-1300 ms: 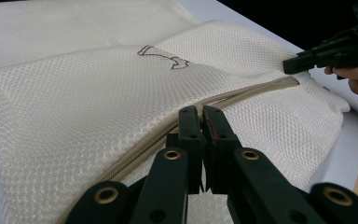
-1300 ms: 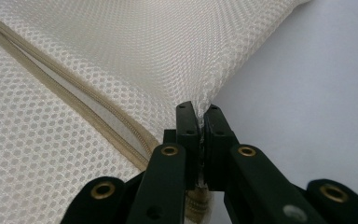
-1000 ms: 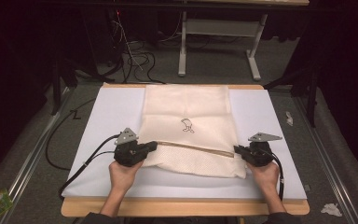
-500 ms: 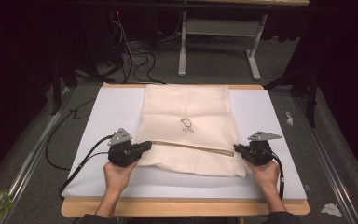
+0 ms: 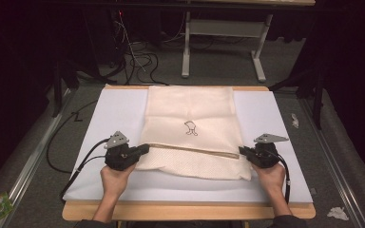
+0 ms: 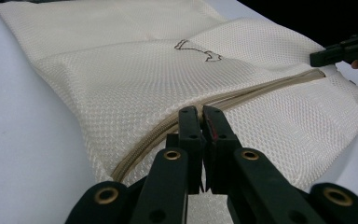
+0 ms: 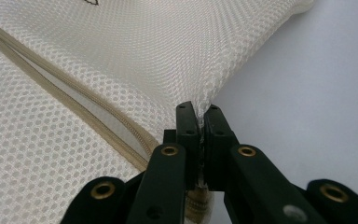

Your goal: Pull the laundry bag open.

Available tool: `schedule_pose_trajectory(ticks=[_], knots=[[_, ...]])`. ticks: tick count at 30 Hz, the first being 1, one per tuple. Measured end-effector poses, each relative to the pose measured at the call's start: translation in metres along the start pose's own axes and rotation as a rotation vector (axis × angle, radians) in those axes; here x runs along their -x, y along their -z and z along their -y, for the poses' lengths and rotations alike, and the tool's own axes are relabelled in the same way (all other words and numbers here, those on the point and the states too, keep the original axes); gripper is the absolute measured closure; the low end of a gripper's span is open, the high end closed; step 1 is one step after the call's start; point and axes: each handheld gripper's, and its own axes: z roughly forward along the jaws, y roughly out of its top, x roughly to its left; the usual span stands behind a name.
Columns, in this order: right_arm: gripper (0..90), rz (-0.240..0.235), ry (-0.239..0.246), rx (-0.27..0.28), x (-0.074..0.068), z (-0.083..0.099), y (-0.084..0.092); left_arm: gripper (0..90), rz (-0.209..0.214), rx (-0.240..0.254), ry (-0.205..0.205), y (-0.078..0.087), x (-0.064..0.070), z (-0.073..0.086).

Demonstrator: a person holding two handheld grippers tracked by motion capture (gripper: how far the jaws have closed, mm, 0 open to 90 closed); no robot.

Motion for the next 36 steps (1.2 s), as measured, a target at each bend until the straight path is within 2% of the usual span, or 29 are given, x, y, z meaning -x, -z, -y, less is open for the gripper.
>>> schedule_pose_trajectory(ticks=[5, 16, 24, 27, 31, 36], knots=[[88.3, 0.005, 0.004, -0.002, 0.001, 0.0, 0.0, 87.1, -0.012, 0.008, -0.001, 0.005, -0.002, -0.001], [88.3, 0.009, 0.008, 0.004, 0.001, 0.0, 0.002, 87.1, -0.011, 0.016, 0.008, 0.006, -0.005, 0.0], [88.3, 0.004, 0.003, 0.011, 0.002, 0.0, 0.003, 87.1, -0.011, 0.006, 0.01, 0.007, -0.007, -0.001], [88.3, 0.014, 0.012, 0.006, 0.002, 0.0, 0.003, 87.1, -0.028, 0.004, 0.004, 0.011, -0.009, 0.0], [88.3, 0.013, -0.005, 0.008, 0.005, 0.002, 0.005, 87.0, -0.032, -0.001, 0.01, 0.015, -0.012, 0.0], [88.3, 0.02, 0.001, 0.009, 0.004, 0.003, 0.006, 87.0, -0.04, 0.0, 0.01, 0.017, -0.014, -0.001]])
